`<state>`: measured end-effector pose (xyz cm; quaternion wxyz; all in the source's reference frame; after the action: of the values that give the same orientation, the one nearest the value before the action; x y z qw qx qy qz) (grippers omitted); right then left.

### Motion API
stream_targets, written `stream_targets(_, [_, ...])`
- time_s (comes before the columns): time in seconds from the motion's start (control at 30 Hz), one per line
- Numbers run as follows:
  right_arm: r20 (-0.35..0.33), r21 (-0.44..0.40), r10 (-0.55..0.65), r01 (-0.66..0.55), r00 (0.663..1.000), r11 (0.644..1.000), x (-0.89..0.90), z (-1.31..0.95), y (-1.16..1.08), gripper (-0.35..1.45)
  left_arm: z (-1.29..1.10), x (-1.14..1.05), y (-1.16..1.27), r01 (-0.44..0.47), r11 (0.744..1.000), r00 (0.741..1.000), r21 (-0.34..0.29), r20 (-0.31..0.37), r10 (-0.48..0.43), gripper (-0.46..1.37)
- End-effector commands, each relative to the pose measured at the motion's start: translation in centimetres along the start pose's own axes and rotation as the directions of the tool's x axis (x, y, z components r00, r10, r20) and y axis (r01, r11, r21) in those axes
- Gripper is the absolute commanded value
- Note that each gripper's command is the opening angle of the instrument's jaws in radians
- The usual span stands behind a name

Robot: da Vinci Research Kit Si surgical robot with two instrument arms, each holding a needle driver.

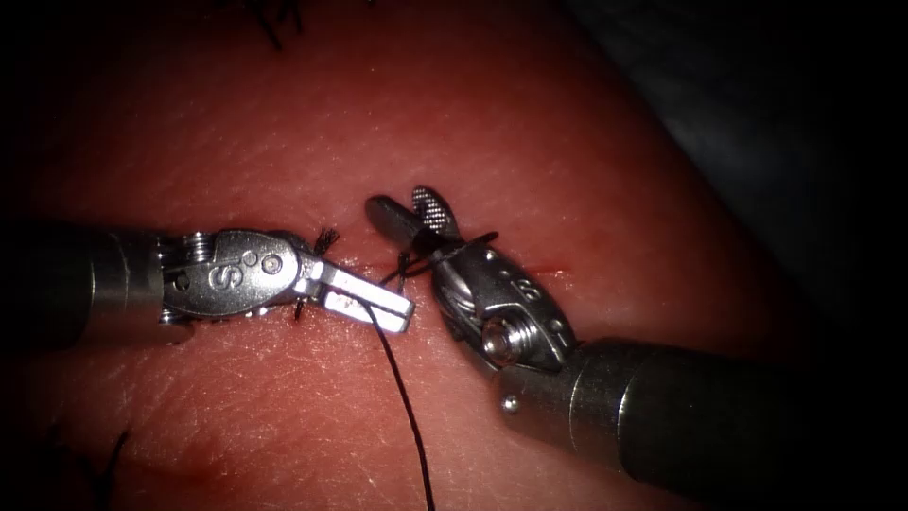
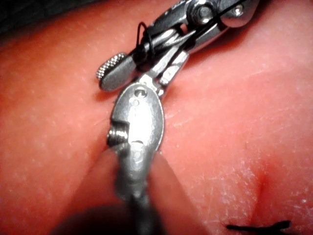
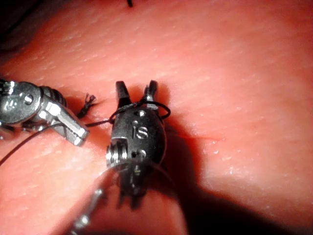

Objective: Wound Closure
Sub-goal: Grab the short tail with the right gripper

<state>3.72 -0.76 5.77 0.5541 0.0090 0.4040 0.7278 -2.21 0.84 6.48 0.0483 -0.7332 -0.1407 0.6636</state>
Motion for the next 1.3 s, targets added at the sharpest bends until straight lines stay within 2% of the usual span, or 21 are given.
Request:
stream_targets(0.03, [0.000,-0.004,0.001,-0.001,1.000,1.000,0.00,0.00,0.00,0.10,0.00,0.00,0.00,0.001,1.000,1.000,-0.006,0.000,-0.001,-0.35])
stream_targets(0.13, [0.000,-0.003,0.001,-0.001,1.000,1.000,0.00,-0.01,0.01,-0.11,-0.01,0.00,0.00,0.001,1.000,1.000,-0.006,0.000,-0.001,-0.35])
stream_targets(0.17, [0.001,-0.002,0.001,-0.001,1.000,1.000,0.00,-0.02,0.01,-0.34,-0.01,0.00,0.00,0.001,1.000,1.000,-0.006,0.000,-0.001,-0.35])
stream_targets(0.5, [-0.001,-0.015,0.008,-0.008,1.000,1.000,0.03,-0.10,-0.03,-0.35,-0.04,0.00,-0.01,0.001,1.000,1.000,-0.011,-0.003,-0.001,-0.35])
stream_targets(0.67, [-0.009,-0.007,0.010,-0.010,1.000,1.000,0.07,-0.16,-0.07,-0.35,-0.14,0.04,-0.13,0.021,1.000,1.000,0.005,-0.001,-0.021,-0.35])
stream_targets(0.77, [-0.014,-0.002,0.010,-0.011,1.000,1.000,0.08,-0.19,-0.08,-0.35,-0.26,0.10,-0.33,0.035,0.999,0.999,0.030,0.006,-0.035,-0.35])
stream_targets(0.83, [-0.015,0.001,0.011,-0.011,1.000,1.000,0.08,-0.22,-0.09,-0.35,-0.40,0.17,-0.60,0.053,0.997,0.999,0.053,0.009,-0.054,-0.35])
stream_targets(0.87, [-0.015,0.002,0.016,-0.016,1.000,1.000,0.08,-0.22,-0.08,-0.35,-0.42,0.18,-0.63,0.055,0.997,0.998,0.056,0.010,-0.056,-0.35])
stream_targets(0.97, [-0.019,0.003,0.010,-0.010,1.000,1.000,0.07,-0.23,-0.06,-0.35,-0.52,0.24,-0.96,0.074,0.995,0.997,0.070,0.003,-0.074,-0.35])
stream_targets(1.07, [-0.019,0.006,0.009,-0.009,1.000,1.000,0.06,-0.23,-0.06,-0.35,-0.55,0.24,-1.13,0.086,0.993,0.996,0.079,-0.003,-0.086,-0.35])
stream_targets(1.1, [-0.017,0.009,0.003,-0.003,1.000,1.000,0.06,-0.24,-0.06,-0.35,-0.54,0.20,-1.32,0.090,0.992,0.996,0.091,-0.004,-0.090,-0.35])
stream_targets(1.13, [-0.017,0.009,-0.003,0.003,1.000,1.000,0.06,-0.24,-0.06,-0.35,-0.52,0.16,-1.41,0.090,0.991,0.996,0.097,-0.003,-0.090,-0.35])
stream_targets(1.3, [-0.016,0.017,-0.020,0.020,1.000,1.000,0.05,-0.25,-0.07,-0.35,-0.42,0.00,-1.72,0.085,0.989,0.996,0.123,0.002,-0.086,-0.35])
